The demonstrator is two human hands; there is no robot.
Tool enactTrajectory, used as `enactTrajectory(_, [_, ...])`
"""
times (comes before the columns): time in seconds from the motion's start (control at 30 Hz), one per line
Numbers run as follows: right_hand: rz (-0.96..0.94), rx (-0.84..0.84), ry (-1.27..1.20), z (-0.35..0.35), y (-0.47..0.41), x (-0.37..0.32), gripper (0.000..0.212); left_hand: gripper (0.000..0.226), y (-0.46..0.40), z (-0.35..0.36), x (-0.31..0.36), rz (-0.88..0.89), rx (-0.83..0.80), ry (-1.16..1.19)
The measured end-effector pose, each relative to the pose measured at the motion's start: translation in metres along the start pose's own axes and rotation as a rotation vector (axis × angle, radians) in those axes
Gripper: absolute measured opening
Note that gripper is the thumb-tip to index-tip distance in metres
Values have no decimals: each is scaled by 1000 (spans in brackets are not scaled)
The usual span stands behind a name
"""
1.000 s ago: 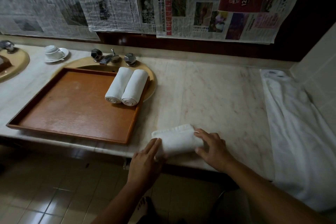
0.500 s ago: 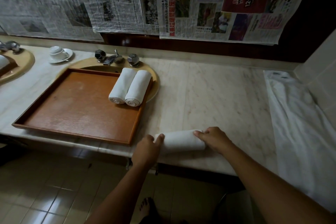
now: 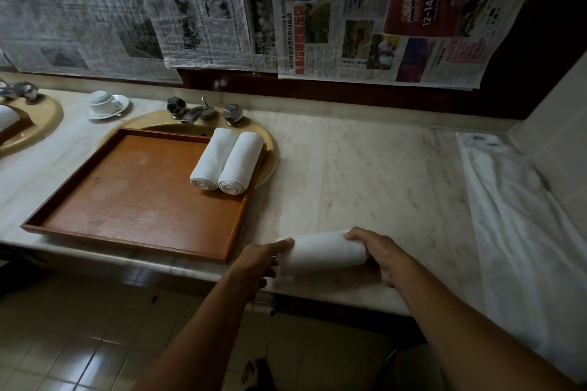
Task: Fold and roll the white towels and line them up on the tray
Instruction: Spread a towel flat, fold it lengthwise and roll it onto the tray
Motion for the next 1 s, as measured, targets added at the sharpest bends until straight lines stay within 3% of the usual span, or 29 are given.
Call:
enactTrajectory(0.2, [100,-125,-50,5,7,-38,70,33,17,-10,50,190,36,20])
enactTrajectory(0.37, [11,-179,-41,41,23,-100,66,21,22,-49,93,304,49,105])
enactTrajectory(0.5, [-127,-179,-7,91,24,-155,70,33,2,-99,109,343,35,141])
enactTrajectory(0.57, [-209,-193,29,124,22,-184,61,43,-10,-129,116,363,61,167])
enactTrajectory(0.63, [-282,-208,42,163,19,-214,53,46,-20,-161,125,364,103,215])
enactTrajectory(0.77, [-443,-177,119,247,18,-270,57,36,-47,-223,133,347,171,278])
enactTrajectory(0.9, [-547,-100,183,329,7,-304,32,40,-78,-260,125,273,194,278])
enactTrajectory(1.0, [-563,-69,336,373,-15,-307,32,44,-99,-266,115,183,167,261])
Point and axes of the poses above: each hand's wrist, its own y-axis away from the middle knuckle, its own z-axis out of the palm, x = y × z, the point moved 3 cm from there along -y, towards the middle knuckle, and after that the axes turned 7 degrees about x, right-handed, at the moved point
